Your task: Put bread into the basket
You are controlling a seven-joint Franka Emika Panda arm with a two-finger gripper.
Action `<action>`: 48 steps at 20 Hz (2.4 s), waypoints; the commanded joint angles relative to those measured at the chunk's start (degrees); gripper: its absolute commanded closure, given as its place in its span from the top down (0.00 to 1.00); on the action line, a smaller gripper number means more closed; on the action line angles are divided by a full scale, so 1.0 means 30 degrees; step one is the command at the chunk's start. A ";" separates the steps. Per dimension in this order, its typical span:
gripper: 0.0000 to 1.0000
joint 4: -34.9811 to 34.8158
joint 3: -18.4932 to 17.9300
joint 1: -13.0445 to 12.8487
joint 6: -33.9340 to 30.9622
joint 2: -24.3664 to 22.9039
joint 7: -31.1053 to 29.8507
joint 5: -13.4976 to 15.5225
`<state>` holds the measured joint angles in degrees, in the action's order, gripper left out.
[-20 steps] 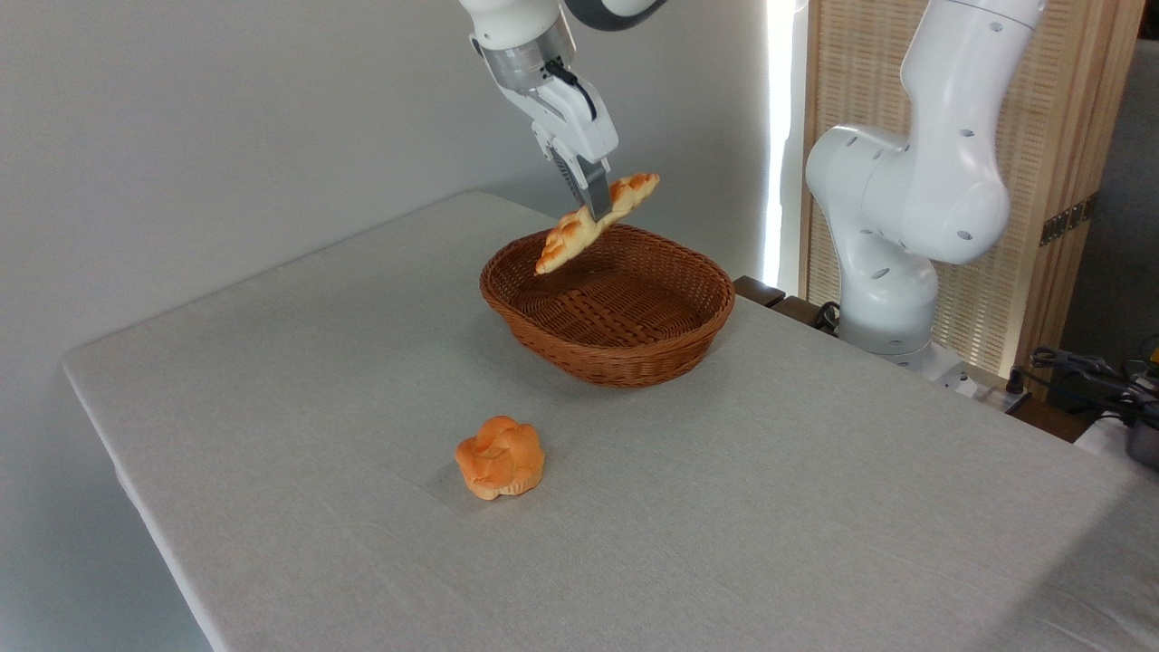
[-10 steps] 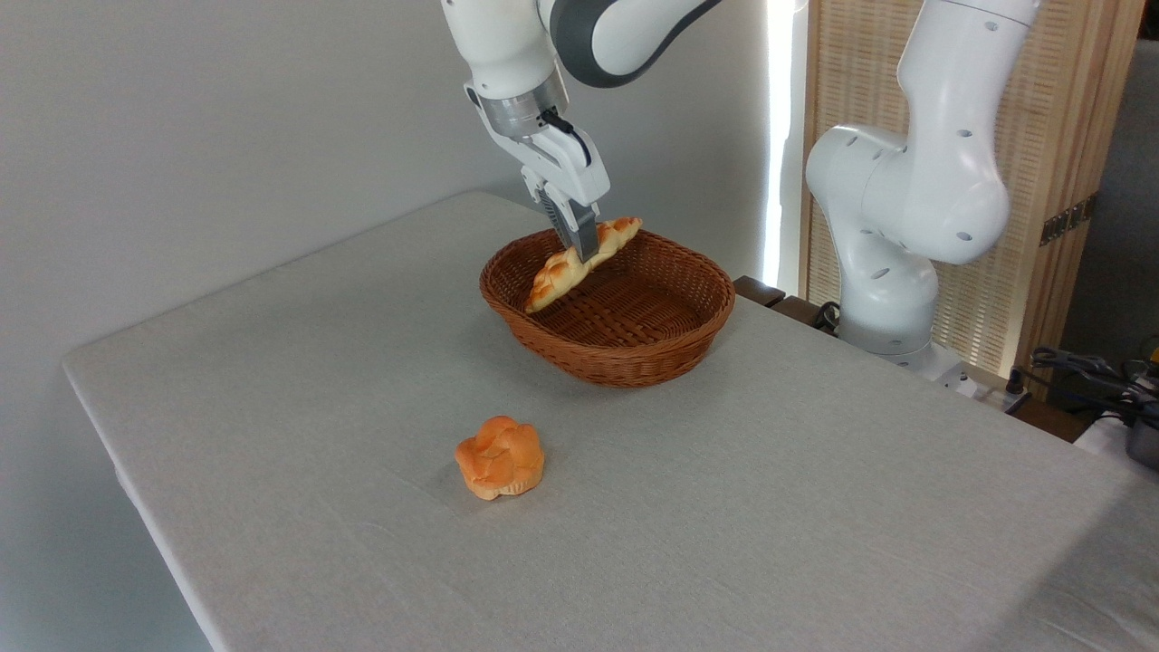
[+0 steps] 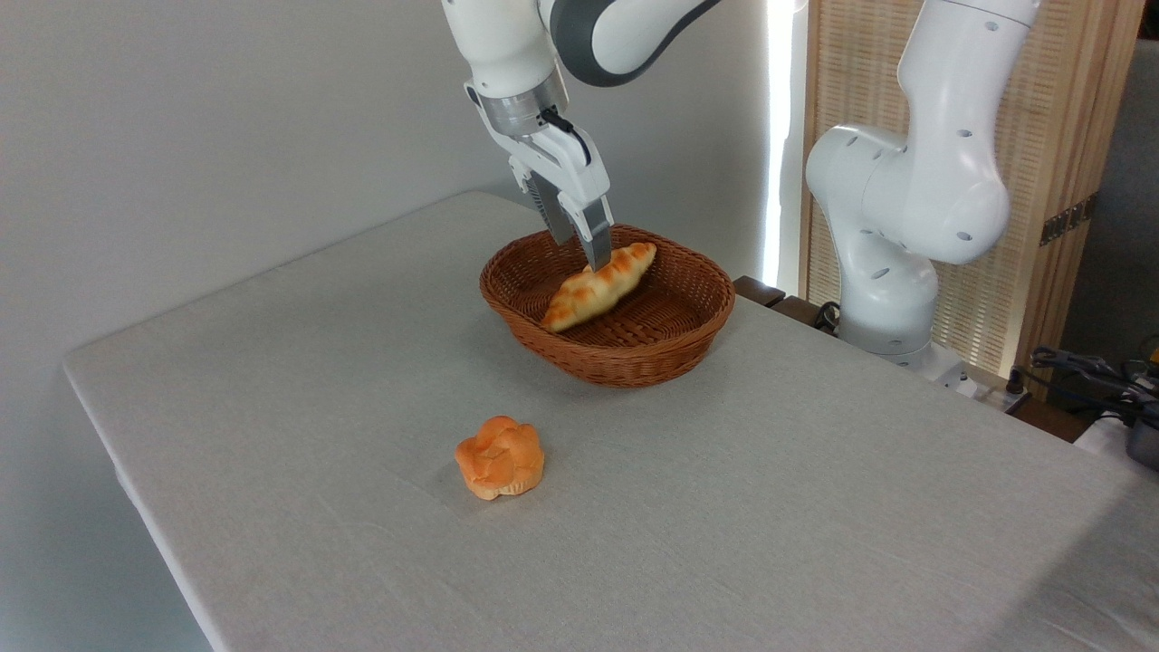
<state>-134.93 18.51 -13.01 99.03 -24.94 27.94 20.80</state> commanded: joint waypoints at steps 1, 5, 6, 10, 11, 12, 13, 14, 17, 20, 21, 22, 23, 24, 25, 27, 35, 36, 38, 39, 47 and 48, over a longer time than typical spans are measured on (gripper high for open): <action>1.00 0.0268 -0.0221 0.0029 0.0097 -0.0182 -0.0318 0.0098; 1.00 0.2693 -0.0632 0.0758 -0.0690 0.0021 -0.0142 -0.0807; 1.00 0.3717 -0.0632 0.1168 -0.1217 0.0254 -0.0026 -0.1159; 1.00 0.9018 -0.0779 0.2838 -0.2361 0.2419 0.1116 -0.2216; 1.00 0.9929 -0.0808 0.3451 -0.2393 0.2860 0.1263 -0.2507; 1.00 1.0605 -0.0808 0.3979 -0.2394 0.3154 0.1583 -0.2742; 1.00 1.1076 -0.0808 0.4332 -0.2394 0.3476 0.2109 -0.2860; 1.00 1.1515 -0.0808 0.4655 -0.2394 0.3943 0.2839 -0.2978; 1.00 1.2543 -0.0808 0.5067 -0.2365 0.5351 0.3549 -0.3884; 1.00 1.3540 -0.1476 0.5360 -0.2336 0.6874 0.3608 -0.4590; 1.00 1.3686 -0.2033 0.5332 -0.2132 0.7197 0.3579 -0.4503; 1.00 1.3688 -0.2242 0.5332 -0.2072 0.7345 0.3579 -0.4444; 1.00 1.3746 -0.2302 0.5361 -0.2072 0.7521 0.3579 -0.4415; 1.00 1.3950 -0.2505 0.5332 -0.2043 0.7870 0.3550 -0.4385; 1.00 1.4184 -0.2652 0.5332 -0.2042 0.7903 0.3550 -0.4385; 1.00 1.4215 -0.2654 0.5274 -0.2042 0.7962 0.3462 -0.4443; 1.00 1.4947 -0.4381 0.4045 -0.2334 0.7873 0.3344 -0.4532; 1.00 1.4919 -0.4759 0.3695 -0.2364 0.7874 0.3403 -0.4561; 1.00 1.4918 -0.5404 0.3255 -0.2394 0.7961 0.3549 -0.4532; 1.00 1.4918 -0.5466 0.3252 -0.2278 0.8136 0.3550 -0.4561; 1.00 1.5123 -0.5554 0.3135 -0.2189 0.8605 0.3316 -0.4561; 1.00 1.5210 -0.5554 0.3135 -0.2189 0.8722 0.3344 -0.4561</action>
<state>-91.04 3.02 -2.51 93.17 -0.08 38.09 7.79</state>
